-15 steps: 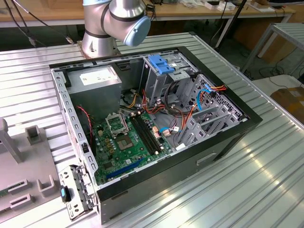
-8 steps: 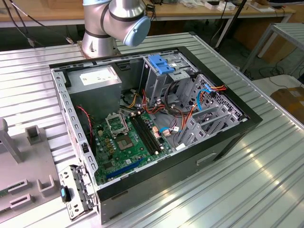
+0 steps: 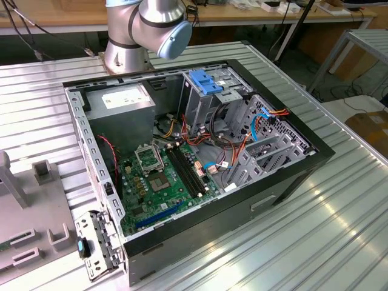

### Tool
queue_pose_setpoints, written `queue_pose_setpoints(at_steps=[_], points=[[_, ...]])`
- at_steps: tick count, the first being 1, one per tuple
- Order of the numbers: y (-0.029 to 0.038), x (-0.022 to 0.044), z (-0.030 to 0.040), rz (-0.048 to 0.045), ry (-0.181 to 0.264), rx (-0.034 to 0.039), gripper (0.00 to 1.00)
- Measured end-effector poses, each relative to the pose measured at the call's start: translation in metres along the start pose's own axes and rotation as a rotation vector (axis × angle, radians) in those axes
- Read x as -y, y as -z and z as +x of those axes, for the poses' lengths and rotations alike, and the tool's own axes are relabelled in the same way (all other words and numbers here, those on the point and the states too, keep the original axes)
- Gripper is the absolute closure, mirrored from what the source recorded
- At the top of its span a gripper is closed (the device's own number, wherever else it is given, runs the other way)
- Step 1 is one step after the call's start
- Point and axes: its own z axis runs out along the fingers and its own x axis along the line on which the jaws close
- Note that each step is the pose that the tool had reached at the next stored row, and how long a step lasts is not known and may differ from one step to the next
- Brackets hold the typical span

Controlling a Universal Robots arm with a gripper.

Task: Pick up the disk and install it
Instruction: 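Pick up the disk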

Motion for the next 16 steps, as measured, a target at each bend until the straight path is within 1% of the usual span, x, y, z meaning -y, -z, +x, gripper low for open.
queue_pose_setpoints(at_steps=[2, 4, 8, 9, 11, 14, 16], points=[[-0.0034, 0.0, -0.0002, -0.0006, -0.012, -0.0002, 0.45], [-0.009, -0.0002, -0.0018, -0.001, -0.017, -0.0003, 0.33], [-0.0172, -0.0002, -0.0025, -0.001, -0.02, -0.0003, 0.33], [-0.0221, -0.0003, -0.0028, -0.0012, -0.023, -0.0004, 0.33], [-0.0266, -0.0004, -0.003, -0.0013, -0.024, -0.0004, 0.33], [-0.037, -0.0006, -0.0035, -0.0014, -0.028, -0.0004, 0.33], [-0.0415, -0.0007, -0.0037, -0.0015, -0.029, -0.0004, 0.33]])
